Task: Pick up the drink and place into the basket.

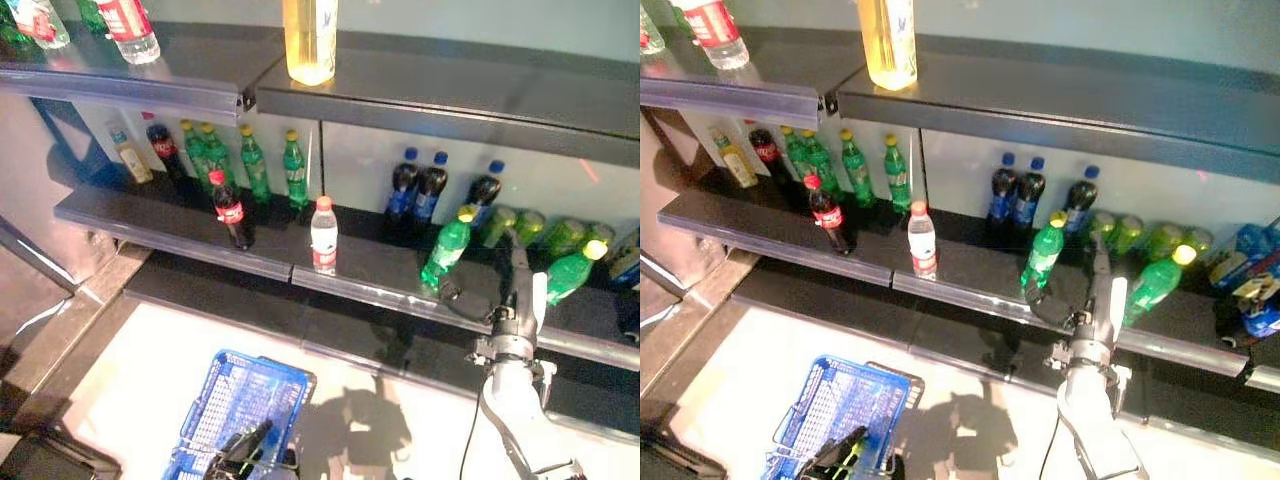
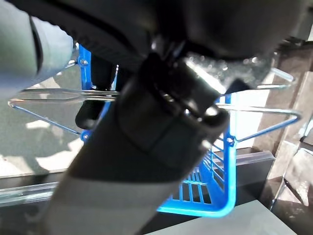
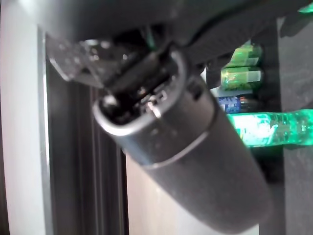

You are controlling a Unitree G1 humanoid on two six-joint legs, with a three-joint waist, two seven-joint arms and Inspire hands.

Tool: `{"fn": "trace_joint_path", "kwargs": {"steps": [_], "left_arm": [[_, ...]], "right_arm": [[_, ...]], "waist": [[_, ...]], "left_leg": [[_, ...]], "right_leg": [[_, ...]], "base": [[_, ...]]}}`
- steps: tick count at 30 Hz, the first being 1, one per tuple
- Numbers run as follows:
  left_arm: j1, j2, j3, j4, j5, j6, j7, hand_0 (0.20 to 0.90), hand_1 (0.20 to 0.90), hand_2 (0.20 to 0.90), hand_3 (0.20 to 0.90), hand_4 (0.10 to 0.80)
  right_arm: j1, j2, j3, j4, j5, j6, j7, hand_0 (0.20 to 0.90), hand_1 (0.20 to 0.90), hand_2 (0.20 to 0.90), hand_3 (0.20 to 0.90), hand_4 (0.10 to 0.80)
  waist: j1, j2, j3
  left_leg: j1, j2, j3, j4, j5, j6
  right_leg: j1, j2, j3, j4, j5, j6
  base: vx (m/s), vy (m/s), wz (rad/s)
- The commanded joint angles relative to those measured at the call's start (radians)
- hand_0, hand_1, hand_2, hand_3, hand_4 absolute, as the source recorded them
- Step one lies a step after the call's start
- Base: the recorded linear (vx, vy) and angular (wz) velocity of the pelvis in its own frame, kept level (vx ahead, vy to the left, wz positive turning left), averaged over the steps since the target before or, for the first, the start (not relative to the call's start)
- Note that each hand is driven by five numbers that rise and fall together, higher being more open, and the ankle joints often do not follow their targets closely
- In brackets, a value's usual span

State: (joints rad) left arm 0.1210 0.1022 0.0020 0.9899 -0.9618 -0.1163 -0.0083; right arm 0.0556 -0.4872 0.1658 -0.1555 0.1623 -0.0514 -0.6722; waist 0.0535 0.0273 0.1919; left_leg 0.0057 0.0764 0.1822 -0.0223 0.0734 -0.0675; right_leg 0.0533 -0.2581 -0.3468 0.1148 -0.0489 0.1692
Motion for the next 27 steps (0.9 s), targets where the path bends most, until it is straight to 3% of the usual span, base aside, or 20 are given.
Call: {"fn": "trace_joint_path", "kwargs": {"steps": [1, 14, 27], "left_arm": [[0.019, 0.030, -0.067, -0.067, -0.078, -0.078, 0.001, 0.300, 0.300, 0.300, 0.200, 0.100], [-0.106, 0.038, -0.166, -0.175, -0.210, -0.103, -0.011, 0.300, 0.300, 0.300, 0.200, 0.100], [-0.120, 0.035, -0.172, -0.221, -0.211, -0.107, -0.016, 0.300, 0.300, 0.300, 0.200, 0.100]], "right_arm": [[-0.201, -0.069, -0.026, -0.073, 0.018, -0.105, -0.094, 0.900, 0.900, 0.900, 0.900, 0.800], [-0.582, -0.122, -0.020, 0.113, 0.042, -0.089, -0.259, 0.900, 0.900, 0.900, 0.900, 0.800], [-0.751, -0.131, -0.029, 0.178, 0.011, -0.048, -0.291, 0.900, 0.900, 0.900, 0.900, 0.800]], "waist": [[0.028, 0.025, 0.055], [0.043, 0.072, 0.254], [0.061, 0.100, 0.328]], "left_leg": [[-0.021, 0.020, -0.005, 0.147, -0.108, -0.014], [-0.188, -0.011, -0.029, 0.225, -0.082, 0.004], [-0.241, -0.021, -0.027, 0.230, -0.054, 0.011]], "right_leg": [[-0.139, -0.017, -0.005, 0.163, -0.007, -0.041], [-0.321, -0.049, 0.035, 0.268, 0.006, -0.055], [-0.385, -0.056, 0.045, 0.311, 0.008, -0.060]], "base": [[-0.127, 0.062, -0.06], [-0.119, 0.052, -0.11], [-0.024, 0.006, -0.07]]}}
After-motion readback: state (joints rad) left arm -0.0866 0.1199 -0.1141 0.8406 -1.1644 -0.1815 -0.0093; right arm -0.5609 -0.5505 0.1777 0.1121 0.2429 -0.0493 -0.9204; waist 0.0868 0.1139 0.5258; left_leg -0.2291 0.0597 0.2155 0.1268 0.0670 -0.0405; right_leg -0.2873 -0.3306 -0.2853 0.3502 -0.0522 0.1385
